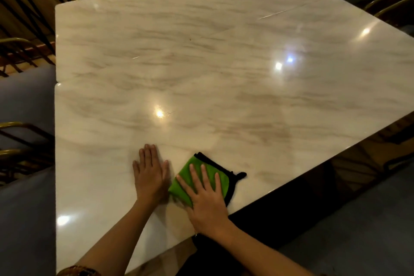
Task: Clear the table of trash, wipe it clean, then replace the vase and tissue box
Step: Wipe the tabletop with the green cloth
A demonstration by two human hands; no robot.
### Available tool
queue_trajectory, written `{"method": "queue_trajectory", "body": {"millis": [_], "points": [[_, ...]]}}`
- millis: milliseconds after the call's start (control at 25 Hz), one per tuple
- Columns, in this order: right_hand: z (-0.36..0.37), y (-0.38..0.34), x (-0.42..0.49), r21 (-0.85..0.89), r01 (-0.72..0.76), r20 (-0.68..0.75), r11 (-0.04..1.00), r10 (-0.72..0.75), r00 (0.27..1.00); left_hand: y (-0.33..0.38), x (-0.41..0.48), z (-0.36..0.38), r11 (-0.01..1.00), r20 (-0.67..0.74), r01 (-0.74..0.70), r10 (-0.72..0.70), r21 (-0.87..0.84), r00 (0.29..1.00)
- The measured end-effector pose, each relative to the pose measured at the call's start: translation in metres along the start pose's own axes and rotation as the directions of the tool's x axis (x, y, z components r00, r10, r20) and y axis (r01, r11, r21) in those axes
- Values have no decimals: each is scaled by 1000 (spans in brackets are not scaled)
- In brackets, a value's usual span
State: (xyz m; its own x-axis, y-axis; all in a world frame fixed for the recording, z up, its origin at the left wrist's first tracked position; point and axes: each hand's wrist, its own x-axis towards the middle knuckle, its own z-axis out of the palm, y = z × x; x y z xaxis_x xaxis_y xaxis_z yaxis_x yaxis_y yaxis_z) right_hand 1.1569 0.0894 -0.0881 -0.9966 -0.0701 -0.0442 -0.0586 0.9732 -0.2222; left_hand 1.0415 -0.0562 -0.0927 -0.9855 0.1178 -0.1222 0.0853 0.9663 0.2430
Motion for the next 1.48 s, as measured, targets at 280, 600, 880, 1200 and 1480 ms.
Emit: {"method": "queue_trajectory", "body": {"millis": [280,600,880,1200,1480], "points": [[-29,131,111,53,-291,9,955,291,957,-97,11,-43,995,53,-34,29,97,998],[-6,-22,170,80,-237,41,968,235,971,-115,27,-48,997,284,-27,5,73,959],[3,-28,173,93,154,51,984,-159,986,-112,52,-70,993,130,-43,28,112,991],[-39,126,251,62,-494,-91,867,498,863,-101,157,-65,993,156,108,-113,42,981],[9,-62,255,22,-46,-40,999,47,998,-118,176,-71,995,418,101,-95,9,904]]}}
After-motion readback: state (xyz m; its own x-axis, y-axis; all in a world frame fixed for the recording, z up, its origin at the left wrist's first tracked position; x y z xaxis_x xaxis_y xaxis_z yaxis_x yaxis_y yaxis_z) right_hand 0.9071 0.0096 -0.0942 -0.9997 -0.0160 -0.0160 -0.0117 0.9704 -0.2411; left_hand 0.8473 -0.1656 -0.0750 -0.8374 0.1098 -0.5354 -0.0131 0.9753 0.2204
